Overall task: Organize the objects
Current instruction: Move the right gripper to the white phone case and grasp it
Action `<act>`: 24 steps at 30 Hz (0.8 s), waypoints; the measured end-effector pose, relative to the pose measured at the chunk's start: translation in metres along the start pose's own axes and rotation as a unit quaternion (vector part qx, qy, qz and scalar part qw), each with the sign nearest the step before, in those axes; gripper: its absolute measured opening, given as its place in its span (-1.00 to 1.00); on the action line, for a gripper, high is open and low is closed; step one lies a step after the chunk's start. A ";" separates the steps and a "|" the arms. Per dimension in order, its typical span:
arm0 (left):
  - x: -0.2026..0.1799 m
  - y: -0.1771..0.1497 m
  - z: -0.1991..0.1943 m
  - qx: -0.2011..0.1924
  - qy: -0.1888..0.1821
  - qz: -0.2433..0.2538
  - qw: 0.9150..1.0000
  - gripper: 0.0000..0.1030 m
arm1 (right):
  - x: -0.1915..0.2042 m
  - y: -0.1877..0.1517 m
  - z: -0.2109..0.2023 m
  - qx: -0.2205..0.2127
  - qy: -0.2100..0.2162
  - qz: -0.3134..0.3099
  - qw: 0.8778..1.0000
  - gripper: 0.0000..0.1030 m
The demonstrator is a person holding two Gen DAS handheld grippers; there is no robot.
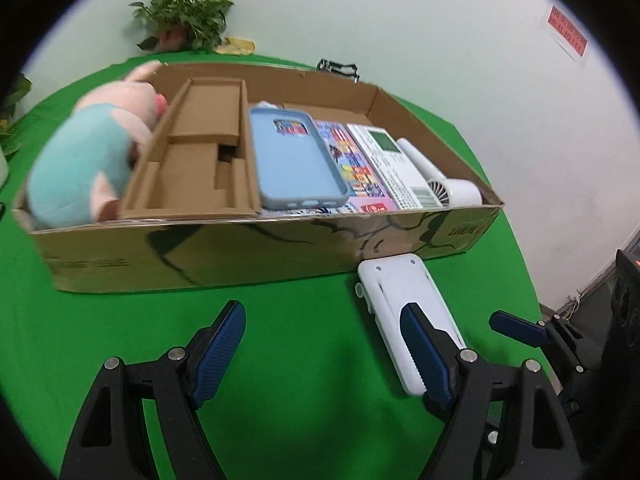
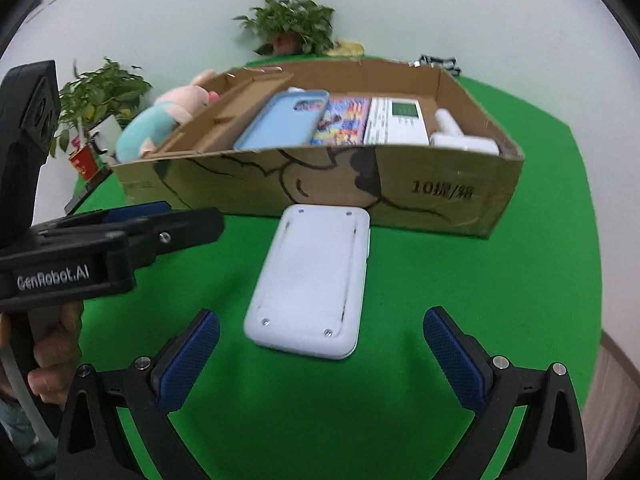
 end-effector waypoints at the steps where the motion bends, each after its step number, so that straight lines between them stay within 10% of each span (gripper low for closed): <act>1: -0.001 -0.002 0.006 0.007 0.002 -0.002 1.000 0.54 | -0.001 0.001 0.004 -0.002 0.003 0.009 1.000 0.99; 24: -0.026 -0.006 0.059 0.041 -0.021 0.016 0.999 0.91 | -0.003 0.007 0.034 0.013 0.020 -0.001 1.000 0.76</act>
Point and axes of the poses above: each gripper's, at about its wrist camera, not at the fingertips, and z roughly the way its jaws point, x to its left, y to its top, the point moved 10 cm from there along z, roughly the way its jaws point, and after that the axes turned 9 degrees about -x, right-handed, at the moved point
